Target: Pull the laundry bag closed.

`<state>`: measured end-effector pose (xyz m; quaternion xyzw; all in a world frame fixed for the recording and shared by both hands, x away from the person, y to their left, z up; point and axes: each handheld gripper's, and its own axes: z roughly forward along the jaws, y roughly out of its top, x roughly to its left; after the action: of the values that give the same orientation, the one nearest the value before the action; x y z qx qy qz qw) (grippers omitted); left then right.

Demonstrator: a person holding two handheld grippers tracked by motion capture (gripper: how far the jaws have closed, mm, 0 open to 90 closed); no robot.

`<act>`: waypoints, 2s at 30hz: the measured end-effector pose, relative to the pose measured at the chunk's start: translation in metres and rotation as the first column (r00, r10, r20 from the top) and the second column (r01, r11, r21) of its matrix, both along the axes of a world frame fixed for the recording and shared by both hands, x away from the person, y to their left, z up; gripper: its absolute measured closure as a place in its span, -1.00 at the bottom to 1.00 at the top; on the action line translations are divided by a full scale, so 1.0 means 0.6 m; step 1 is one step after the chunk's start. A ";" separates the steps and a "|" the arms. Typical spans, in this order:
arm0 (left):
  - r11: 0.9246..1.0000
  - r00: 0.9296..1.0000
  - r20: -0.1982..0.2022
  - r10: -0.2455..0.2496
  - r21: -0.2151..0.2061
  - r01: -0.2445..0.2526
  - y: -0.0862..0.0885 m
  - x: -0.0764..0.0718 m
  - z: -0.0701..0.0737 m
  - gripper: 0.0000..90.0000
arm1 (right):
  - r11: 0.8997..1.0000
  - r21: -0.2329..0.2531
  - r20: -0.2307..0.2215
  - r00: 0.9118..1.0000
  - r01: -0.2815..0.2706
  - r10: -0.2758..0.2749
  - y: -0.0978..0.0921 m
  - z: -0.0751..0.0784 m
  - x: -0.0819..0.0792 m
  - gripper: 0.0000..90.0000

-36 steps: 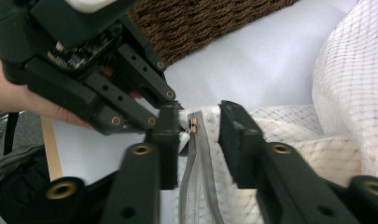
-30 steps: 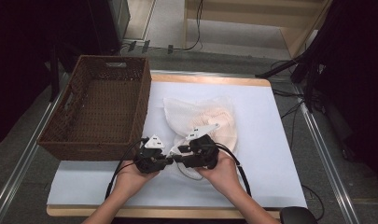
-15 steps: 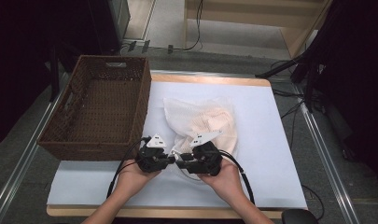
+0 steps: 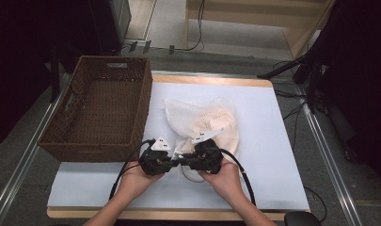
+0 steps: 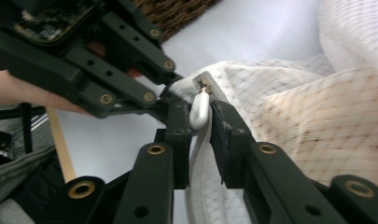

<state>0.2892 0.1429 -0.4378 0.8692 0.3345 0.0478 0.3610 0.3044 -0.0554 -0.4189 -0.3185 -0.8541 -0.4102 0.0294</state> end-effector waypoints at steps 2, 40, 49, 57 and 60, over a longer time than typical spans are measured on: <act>1.000 1.000 0.000 -0.004 0.004 0.004 -0.001 0.000 -0.001 0.90 | 1.000 0.002 -0.003 1.000 0.006 -0.006 -0.001 -0.001 0.003 0.79; 0.999 0.998 -0.056 0.040 -0.034 -0.042 0.017 0.011 0.016 0.97 | 0.999 0.040 -0.016 1.000 -0.007 0.007 -0.002 0.005 0.011 0.95; 0.997 0.997 -0.043 0.064 -0.046 -0.066 0.032 0.014 0.023 0.97 | 0.999 0.041 -0.023 1.000 0.012 -0.011 -0.021 0.016 0.013 0.95; 0.995 0.994 -0.069 0.081 -0.048 -0.084 0.037 0.017 0.024 0.98 | 1.000 0.013 -0.025 1.000 0.015 -0.015 -0.023 0.014 0.014 0.95; 0.994 0.993 -0.070 0.090 -0.051 -0.094 0.041 0.018 0.026 0.98 | 1.000 0.010 -0.028 0.999 0.024 -0.024 -0.029 0.015 0.015 0.95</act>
<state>0.2997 0.1674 -0.4222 0.8440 0.3873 0.0260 0.3702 0.3137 -0.0727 -0.4096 -0.3343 -0.8475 -0.4104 0.0378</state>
